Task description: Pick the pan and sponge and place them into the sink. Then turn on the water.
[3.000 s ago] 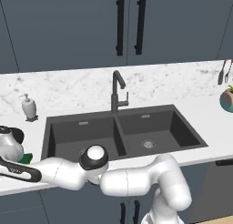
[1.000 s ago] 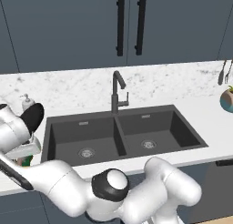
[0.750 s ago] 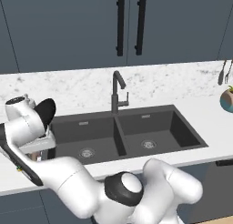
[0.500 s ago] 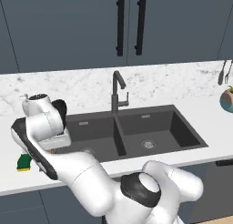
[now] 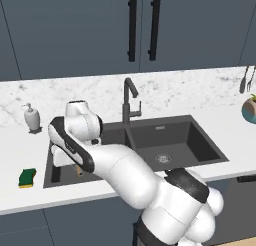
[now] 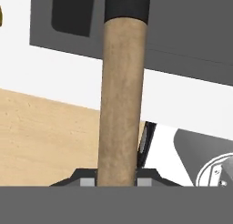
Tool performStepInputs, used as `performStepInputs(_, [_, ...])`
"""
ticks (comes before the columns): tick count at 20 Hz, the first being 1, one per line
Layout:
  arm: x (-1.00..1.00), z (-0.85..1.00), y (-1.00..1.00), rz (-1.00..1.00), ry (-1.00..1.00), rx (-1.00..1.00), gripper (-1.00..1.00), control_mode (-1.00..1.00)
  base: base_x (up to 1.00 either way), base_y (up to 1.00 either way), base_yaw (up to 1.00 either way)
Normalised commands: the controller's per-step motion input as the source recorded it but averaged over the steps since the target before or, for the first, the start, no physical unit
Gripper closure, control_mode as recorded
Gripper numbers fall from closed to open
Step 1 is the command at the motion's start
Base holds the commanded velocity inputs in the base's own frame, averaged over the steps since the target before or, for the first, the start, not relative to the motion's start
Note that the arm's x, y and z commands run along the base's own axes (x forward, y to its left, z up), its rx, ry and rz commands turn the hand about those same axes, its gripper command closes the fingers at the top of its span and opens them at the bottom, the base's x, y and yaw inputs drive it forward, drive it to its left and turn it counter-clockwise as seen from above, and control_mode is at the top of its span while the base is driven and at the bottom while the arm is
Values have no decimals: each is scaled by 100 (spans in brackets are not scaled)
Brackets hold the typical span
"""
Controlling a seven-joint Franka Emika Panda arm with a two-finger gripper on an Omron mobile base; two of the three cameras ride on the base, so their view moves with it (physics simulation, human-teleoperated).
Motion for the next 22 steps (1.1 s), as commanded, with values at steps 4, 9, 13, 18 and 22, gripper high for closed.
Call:
performStepInputs(4, [1, 0, -73, 25, 28, 0, 100, -100, 0, 0, 0])
performStepInputs(9, [2, 0, -32, 33, 5, -1, 100, -100, 0, 0, 0])
performStepInputs(13, [17, 0, -35, 28, 0, -2, 100, -100, 0, 0, 0])
performStepInputs(18, [13, 0, -66, 22, 0, 0, 100, -100, 0, 0, 0])
performStepInputs(22, [17, 0, -61, 1, -1, 0, 100, -100, 0, 0, 0])
